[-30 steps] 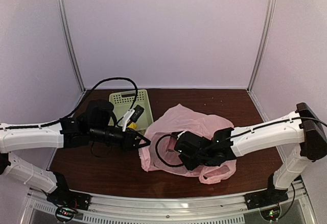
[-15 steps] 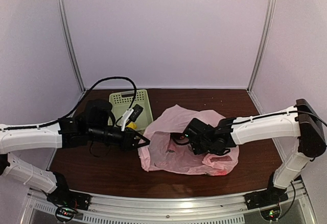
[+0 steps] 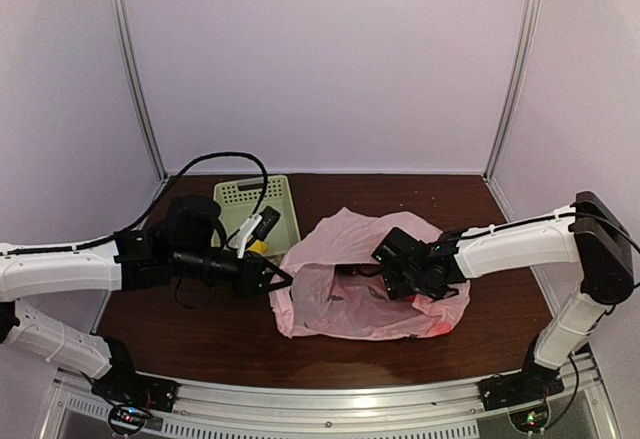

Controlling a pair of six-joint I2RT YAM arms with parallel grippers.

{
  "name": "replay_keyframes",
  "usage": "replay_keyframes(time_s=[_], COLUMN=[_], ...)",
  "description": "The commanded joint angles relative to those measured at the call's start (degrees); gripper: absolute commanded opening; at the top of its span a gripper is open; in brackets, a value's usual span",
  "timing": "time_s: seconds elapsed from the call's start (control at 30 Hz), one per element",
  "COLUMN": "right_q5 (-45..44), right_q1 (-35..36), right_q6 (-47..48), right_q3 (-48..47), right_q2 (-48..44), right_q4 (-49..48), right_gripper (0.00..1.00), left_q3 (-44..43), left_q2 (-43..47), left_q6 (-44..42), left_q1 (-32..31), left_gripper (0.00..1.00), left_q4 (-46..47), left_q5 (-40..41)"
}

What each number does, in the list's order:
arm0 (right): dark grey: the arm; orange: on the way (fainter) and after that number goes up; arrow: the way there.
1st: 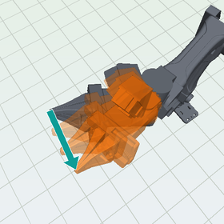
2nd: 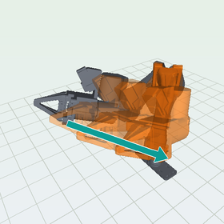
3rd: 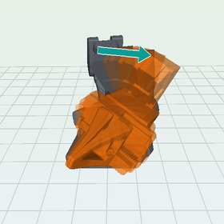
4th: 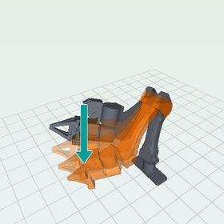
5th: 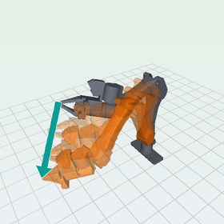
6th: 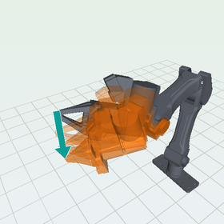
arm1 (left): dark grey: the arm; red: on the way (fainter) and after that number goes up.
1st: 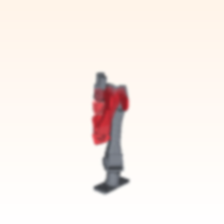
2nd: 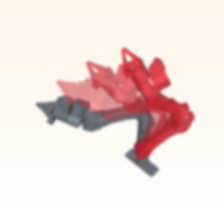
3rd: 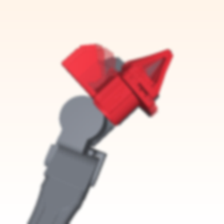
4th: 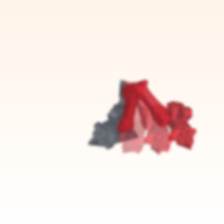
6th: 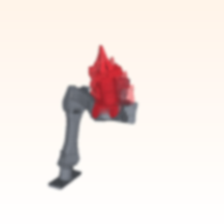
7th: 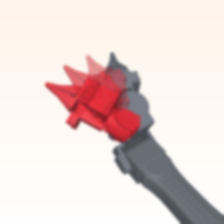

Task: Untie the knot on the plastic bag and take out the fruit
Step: Pick up the fake fruit from the takeout bag.

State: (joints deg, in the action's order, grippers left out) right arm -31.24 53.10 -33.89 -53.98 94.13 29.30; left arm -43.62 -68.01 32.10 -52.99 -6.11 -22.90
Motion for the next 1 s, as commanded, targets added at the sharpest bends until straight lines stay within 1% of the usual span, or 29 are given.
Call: replay_keyframes(time_s=[0.0, 0.37, 0.43, 0.57, 0.77, 0.97], right_q5=[1.47, 2.98, 3.10, 3.13, 3.97, 7.87], right_q1=[-1.81, -4.50, -4.50, -4.50, -4.45, -2.61], right_q6=[1.30, 1.82, 1.86, 2.05, 3.42, 7.94], right_q3=[1.00, 2.05, 2.27, 2.56, 2.47, 3.04], right_q2=[1.84, 4.81, 4.73, 3.74, 1.35, -4.73], right_q4=[-2.93, -4.89, -5.19, -5.48, -5.36, -7.10], right_gripper=[1.00, 1.00, 0.97, 0.88, 0.85, 0.84], left_q3=[0.18, -0.35, -0.56, -0.92, -1.62, -2.24], left_q2=[0.66, 0.62, 0.42, 0.00, -0.93, -1.66], left_q6=[-0.11, -0.10, -0.19, -0.37, -0.47, -0.33], left_q1=[-0.26, -0.25, -0.19, -0.27, -0.20, -0.27], left_gripper=[0.00, 0.00, 0.00, 0.00, 0.00, 0.00], left_q4=[0.08, -0.41, -0.45, -0.60, -0.61, -0.50], left_q5=[0.57, 0.62, 0.61, 0.57, 0.25, 0.89])
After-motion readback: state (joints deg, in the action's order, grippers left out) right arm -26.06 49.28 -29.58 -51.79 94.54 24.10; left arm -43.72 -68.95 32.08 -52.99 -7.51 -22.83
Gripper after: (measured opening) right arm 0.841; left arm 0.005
